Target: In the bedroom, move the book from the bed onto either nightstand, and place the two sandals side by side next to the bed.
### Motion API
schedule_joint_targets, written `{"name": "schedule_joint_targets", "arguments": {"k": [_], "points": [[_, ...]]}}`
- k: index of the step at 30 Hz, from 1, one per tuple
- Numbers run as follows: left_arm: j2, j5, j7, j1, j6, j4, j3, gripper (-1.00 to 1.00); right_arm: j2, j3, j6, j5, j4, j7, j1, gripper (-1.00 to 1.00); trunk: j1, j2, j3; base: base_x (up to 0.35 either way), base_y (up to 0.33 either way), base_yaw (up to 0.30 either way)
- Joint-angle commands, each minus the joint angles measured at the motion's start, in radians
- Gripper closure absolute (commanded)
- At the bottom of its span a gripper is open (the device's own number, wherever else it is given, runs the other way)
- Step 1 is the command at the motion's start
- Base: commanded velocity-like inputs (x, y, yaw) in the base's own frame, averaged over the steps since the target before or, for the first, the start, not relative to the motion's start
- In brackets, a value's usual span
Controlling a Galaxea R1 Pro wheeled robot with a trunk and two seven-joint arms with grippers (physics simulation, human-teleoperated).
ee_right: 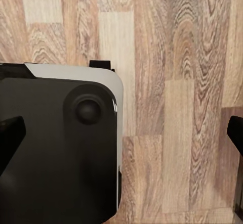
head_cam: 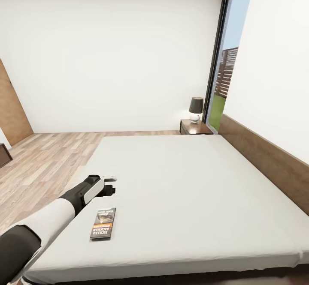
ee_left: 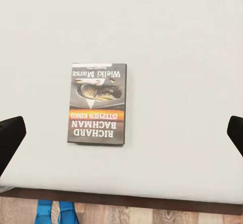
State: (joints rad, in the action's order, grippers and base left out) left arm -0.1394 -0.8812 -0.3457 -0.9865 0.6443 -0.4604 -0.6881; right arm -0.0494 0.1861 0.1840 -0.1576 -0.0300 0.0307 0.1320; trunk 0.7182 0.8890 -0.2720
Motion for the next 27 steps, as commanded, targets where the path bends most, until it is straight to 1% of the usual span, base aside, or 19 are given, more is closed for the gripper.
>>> {"name": "schedule_joint_targets", "arguments": {"k": [1, 22, 27], "points": [[-0.001, -0.011, -0.008, -0.001, 0.000, -0.002, -0.007, -1.00, 0.000, 0.009, 0.010, -0.009, -0.004, 0.000, 0.001, -1.00, 0.000, 0.001, -0.001, 0.000, 0.000, 0.000], [-0.004, -0.009, -0.004, -0.001, -0.005, -0.008, -0.002, -1.00, -0.002, 0.009, 0.024, -0.004, -0.007, 0.000, 0.000, -1.00, 0.000, 0.001, -0.001, 0.000, 0.000, 0.000], [-0.005, -0.009, -0.004, -0.001, -0.006, -0.008, -0.003, -1.00, -0.008, 0.009, 0.024, -0.004, -0.007, 0.000, -0.009, -1.00, 0.000, 0.001, -0.001, 0.000, 0.000, 0.000]]}}
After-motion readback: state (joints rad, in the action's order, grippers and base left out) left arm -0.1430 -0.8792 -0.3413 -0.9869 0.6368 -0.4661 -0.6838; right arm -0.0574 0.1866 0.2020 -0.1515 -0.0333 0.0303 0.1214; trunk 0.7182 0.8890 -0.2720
